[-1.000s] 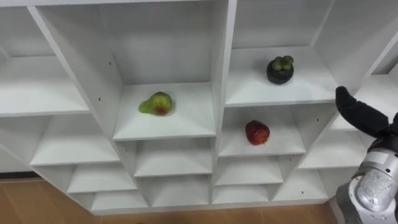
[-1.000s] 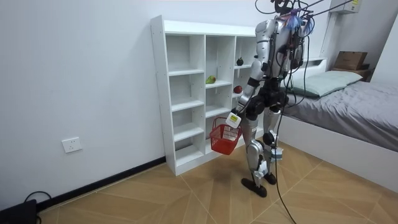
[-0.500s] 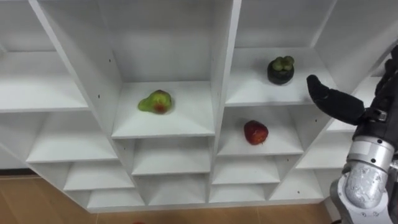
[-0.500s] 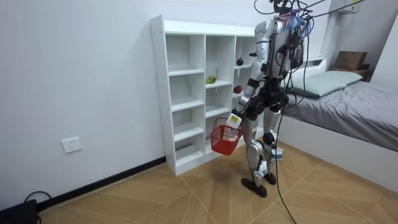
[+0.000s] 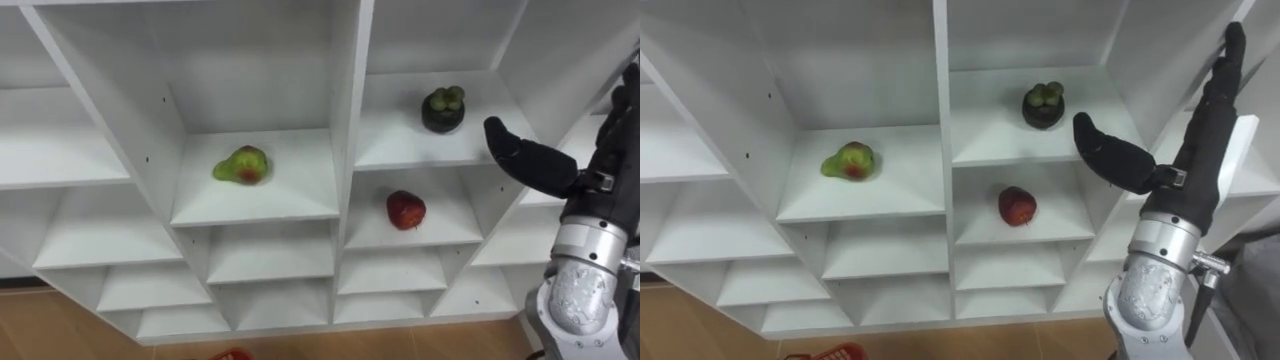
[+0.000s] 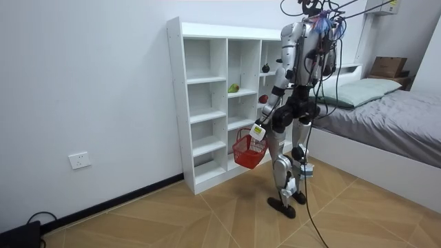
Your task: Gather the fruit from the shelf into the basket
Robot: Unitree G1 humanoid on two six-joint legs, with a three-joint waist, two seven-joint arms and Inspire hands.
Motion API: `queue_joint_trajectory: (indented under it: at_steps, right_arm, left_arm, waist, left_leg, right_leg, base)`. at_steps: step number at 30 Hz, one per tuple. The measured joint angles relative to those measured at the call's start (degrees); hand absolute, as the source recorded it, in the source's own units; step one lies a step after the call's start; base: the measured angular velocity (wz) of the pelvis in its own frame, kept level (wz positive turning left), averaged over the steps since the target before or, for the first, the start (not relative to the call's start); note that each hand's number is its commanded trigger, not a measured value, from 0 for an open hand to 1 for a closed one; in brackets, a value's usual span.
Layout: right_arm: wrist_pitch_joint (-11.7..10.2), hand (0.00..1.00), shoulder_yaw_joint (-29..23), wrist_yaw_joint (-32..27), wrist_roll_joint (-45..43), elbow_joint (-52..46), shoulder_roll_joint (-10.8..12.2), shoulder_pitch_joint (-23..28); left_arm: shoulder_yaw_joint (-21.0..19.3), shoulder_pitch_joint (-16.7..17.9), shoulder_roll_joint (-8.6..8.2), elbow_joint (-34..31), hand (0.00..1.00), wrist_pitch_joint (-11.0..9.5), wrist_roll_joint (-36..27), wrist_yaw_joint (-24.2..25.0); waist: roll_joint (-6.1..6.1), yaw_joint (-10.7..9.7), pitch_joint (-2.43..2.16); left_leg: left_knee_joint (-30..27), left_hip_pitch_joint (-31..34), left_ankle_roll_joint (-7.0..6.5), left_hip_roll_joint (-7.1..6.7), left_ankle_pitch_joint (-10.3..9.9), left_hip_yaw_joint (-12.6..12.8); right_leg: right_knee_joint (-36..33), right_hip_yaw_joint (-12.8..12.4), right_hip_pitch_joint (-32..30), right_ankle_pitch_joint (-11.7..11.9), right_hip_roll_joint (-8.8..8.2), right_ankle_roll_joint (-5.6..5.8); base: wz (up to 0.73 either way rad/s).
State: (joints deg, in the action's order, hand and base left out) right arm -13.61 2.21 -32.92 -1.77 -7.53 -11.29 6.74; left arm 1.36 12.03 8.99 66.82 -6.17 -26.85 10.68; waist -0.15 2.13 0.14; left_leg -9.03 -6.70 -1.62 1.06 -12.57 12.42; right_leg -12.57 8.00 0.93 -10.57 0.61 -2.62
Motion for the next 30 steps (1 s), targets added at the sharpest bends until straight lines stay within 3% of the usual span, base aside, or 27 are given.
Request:
queue_joint_trajectory:
  at_steps: [15, 22, 30]
  right_arm:
    - [0.01, 0.00, 0.63, 0.73, -0.19, -0.38, 0.01, -0.16]
    - [0.00, 0.00, 1.13, 0.01, -0.90, -3.09, 0.24, -0.02]
    - [-0.32, 0.00, 6.21, 1.86, -5.21, -9.08, 0.70, 0.02]
  left_arm:
    - [1.15, -1.17, 0.44, 0.08, 1.00, -0.50, 0.03, 1.32]
    - [1.14, -1.14, 0.46, 0.07, 1.00, -1.71, 0.11, 2.09]
    - [1.24, -1.18, 0.50, 0.08, 1.00, -1.87, -0.04, 2.42]
  waist:
    - [0.01, 0.47, 0.00]
    - [-0.14, 1.43, -0.06]
    - [-0.60, 2.16, -0.21]
  left_leg:
    - [-0.14, 0.38, 0.02, 0.16, 0.01, -0.09]
    - [-0.16, 0.97, 0.11, 0.29, 0.06, -0.10]
    - [-0.19, 0.51, 0.32, 0.30, 0.19, -0.63]
  right_leg:
    - [-0.39, -0.36, -0.90, 0.11, 0.12, -0.25]
    - [-0.43, -1.36, -1.20, 0.31, 0.52, -0.53]
    - [-0.07, -1.18, -0.55, 0.39, 0.64, -0.65]
  base:
    - [-0.01]
    - [-0.06]
    - [0.02]
